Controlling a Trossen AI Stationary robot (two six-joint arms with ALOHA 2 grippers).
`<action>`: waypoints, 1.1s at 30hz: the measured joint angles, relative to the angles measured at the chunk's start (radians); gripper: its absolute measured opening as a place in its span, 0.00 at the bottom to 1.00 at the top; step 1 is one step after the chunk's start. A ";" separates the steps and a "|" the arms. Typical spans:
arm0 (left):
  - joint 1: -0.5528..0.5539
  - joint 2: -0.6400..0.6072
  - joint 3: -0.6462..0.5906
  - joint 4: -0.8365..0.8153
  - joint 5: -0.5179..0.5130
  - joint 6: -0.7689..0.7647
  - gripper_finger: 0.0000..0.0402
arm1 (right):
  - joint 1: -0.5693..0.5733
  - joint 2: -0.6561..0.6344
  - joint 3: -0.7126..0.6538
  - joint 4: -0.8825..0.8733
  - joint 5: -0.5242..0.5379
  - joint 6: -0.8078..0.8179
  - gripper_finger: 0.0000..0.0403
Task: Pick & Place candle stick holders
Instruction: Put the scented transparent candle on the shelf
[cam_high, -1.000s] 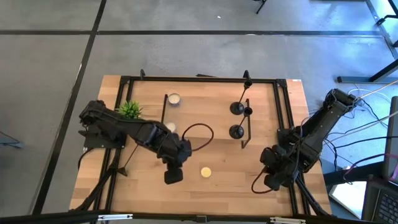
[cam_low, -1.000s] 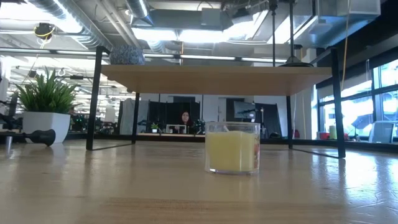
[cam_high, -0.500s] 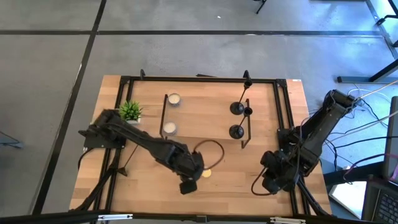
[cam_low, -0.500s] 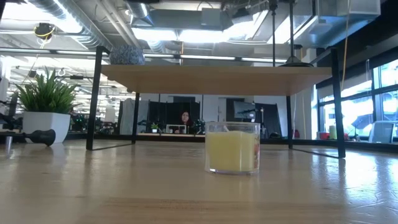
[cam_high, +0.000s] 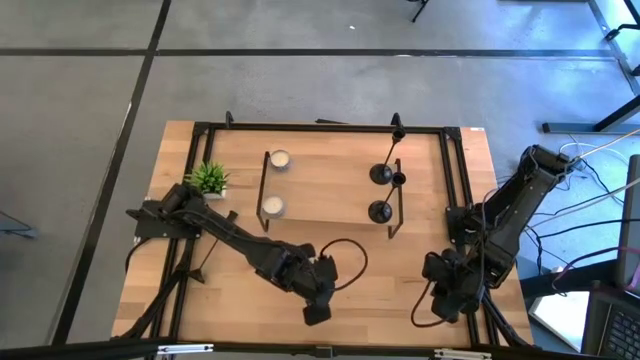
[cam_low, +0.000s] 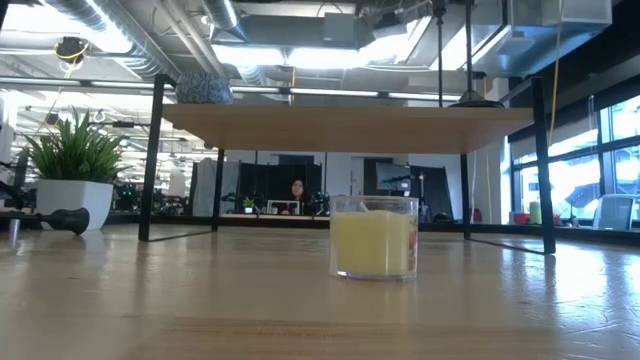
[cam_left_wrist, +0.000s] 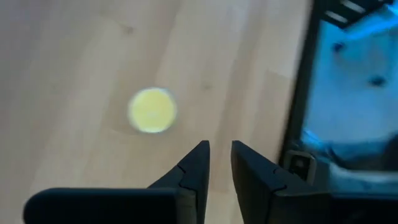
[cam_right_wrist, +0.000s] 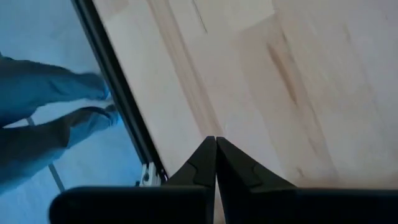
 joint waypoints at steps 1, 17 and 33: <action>0.003 0.000 0.000 -0.009 -0.011 -0.024 0.16 | 0.000 0.000 0.000 -0.006 -0.001 0.003 0.04; 0.036 0.032 0.003 0.016 -0.096 0.110 0.27 | -0.001 0.000 0.000 -0.045 0.060 0.009 0.04; -0.052 0.073 0.002 0.001 -0.142 0.196 0.27 | -0.125 0.052 0.000 0.261 0.317 -0.500 0.12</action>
